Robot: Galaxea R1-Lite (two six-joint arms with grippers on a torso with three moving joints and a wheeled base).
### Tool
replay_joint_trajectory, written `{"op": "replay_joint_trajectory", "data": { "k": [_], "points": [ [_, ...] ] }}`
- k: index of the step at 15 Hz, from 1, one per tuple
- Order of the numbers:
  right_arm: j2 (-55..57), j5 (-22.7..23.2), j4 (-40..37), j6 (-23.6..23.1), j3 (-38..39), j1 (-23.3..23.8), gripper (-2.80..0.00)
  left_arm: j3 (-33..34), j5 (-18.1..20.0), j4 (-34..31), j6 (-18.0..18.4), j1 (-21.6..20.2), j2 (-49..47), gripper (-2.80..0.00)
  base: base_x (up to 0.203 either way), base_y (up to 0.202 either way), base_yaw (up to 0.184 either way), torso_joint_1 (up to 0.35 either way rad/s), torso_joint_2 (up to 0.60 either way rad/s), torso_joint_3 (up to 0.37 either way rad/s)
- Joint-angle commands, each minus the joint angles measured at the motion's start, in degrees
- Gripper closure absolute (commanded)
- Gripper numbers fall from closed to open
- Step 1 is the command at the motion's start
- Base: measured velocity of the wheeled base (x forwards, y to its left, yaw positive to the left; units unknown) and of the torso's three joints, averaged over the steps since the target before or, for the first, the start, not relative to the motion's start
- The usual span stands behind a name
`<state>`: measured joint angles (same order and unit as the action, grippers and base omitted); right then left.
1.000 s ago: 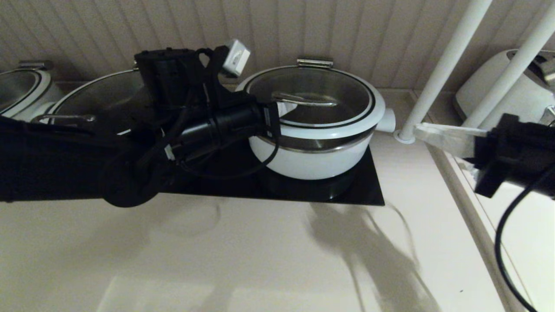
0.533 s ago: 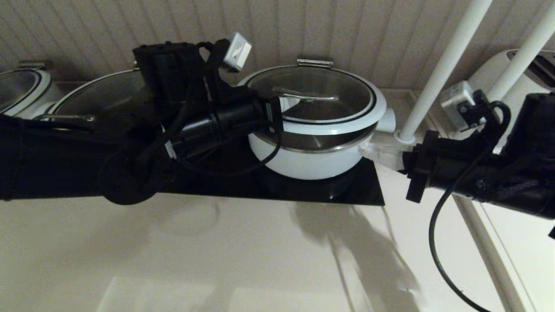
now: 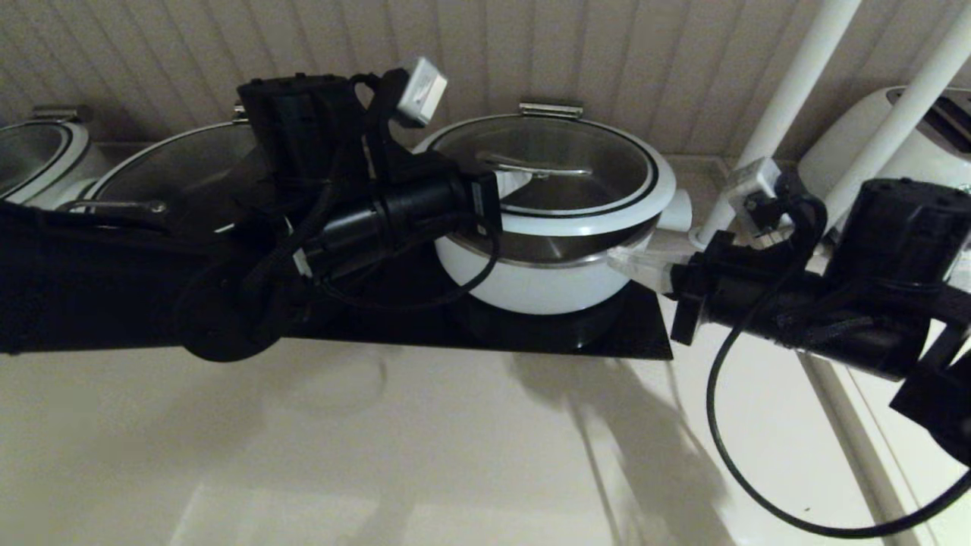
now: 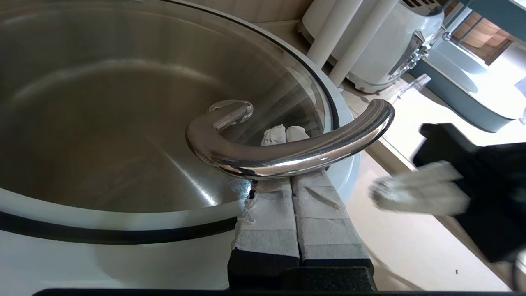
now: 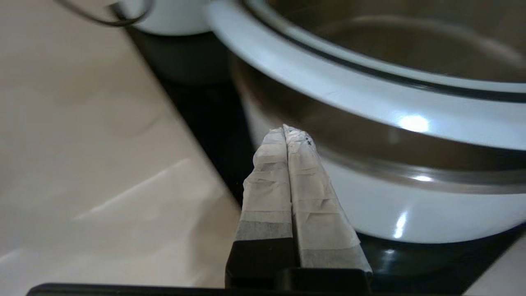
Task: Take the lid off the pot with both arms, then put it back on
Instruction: Hold the pot lid with the right arm
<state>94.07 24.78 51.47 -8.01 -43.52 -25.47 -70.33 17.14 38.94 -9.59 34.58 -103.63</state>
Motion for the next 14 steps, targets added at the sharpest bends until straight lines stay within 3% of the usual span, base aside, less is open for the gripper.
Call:
{"op": "replay_joint_trajectory", "data": {
  "k": [1, 14],
  "points": [
    [3.12, -1.26, 1.83, -0.07, -0.29, -0.02, 0.0, 0.11, 0.09, 0.26, -0.07, -0.04, 0.18, 0.0, 0.0, 0.0, 0.0, 0.0, 0.0, 0.0],
    [15.36, -11.56, 12.55, -0.84, -14.2, 0.42, 0.0, 1.38, -0.7, 0.26, -0.07, -0.04, 1.2, 0.0, 0.0, 0.0, 0.0, 0.0, 0.0, 0.0]
  ]
}}
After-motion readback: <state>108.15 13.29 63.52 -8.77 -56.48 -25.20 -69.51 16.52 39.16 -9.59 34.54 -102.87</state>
